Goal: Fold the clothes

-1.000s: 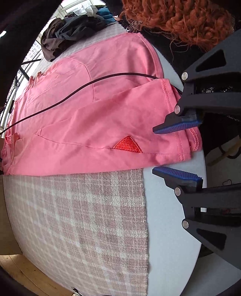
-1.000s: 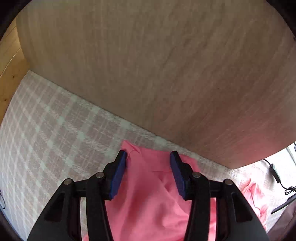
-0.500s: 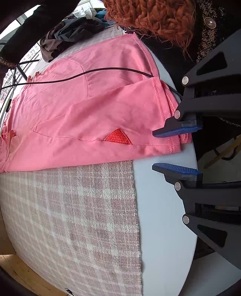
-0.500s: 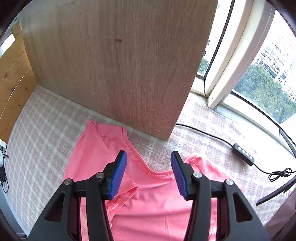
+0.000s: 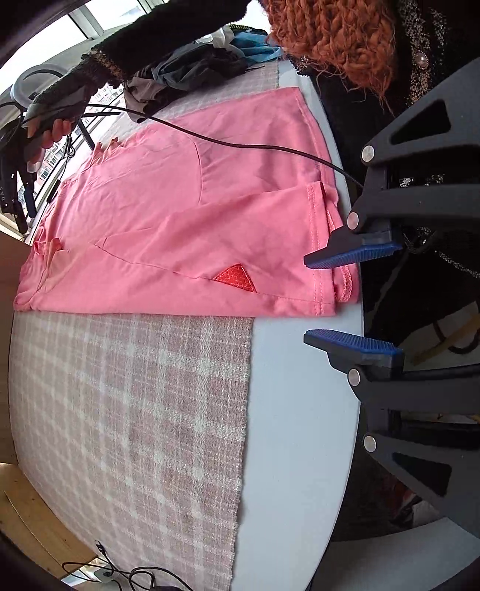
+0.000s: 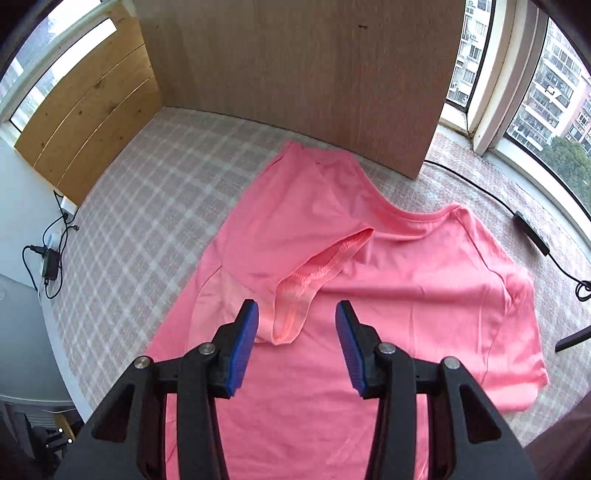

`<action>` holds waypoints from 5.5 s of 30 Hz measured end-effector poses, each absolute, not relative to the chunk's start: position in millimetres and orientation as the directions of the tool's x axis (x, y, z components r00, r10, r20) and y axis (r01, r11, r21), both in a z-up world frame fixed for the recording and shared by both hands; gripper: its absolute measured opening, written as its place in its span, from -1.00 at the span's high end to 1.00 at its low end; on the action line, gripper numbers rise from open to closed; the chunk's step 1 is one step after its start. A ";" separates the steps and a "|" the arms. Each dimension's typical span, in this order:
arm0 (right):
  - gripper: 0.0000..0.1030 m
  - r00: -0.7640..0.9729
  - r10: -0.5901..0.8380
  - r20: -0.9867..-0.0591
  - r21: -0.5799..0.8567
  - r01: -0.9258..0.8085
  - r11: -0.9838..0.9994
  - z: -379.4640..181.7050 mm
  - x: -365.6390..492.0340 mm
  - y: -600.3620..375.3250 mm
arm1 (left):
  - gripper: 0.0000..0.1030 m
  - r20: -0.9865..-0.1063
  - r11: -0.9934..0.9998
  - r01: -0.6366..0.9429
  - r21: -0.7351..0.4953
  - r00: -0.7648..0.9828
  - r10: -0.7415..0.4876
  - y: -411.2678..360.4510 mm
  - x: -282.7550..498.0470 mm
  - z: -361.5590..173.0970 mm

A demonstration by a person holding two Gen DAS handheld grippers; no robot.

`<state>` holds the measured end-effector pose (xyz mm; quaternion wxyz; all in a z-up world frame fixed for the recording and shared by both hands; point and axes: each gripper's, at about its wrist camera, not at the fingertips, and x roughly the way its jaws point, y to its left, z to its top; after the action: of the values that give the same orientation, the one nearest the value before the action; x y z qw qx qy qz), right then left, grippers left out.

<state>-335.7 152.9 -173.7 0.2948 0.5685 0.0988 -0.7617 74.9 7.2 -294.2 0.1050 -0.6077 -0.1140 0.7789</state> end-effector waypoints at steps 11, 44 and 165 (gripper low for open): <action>0.17 -0.115 -0.354 -0.928 0.232 0.565 -0.792 -181.7 -218.2 258.1 | 0.36 -0.965 -0.977 -0.115 -0.178 -0.174 0.196 38.3 87.7 -270.4; 0.16 -0.388 -0.237 -0.891 0.126 0.289 -0.949 -123.5 -254.4 527.9 | 0.29 -0.892 -0.759 -0.612 -0.223 -0.186 0.412 408.0 29.7 -241.7; 0.31 -0.071 -0.204 -0.976 0.136 0.531 -0.836 -250.0 35.7 319.6 | 0.82 -0.901 -0.974 -0.001 -0.228 -0.380 0.212 55.2 127.5 -233.0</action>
<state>35.7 319.6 -250.0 0.2553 0.6321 0.1295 -0.7201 127.5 55.2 -233.0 0.0645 -0.5532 -0.0952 0.8251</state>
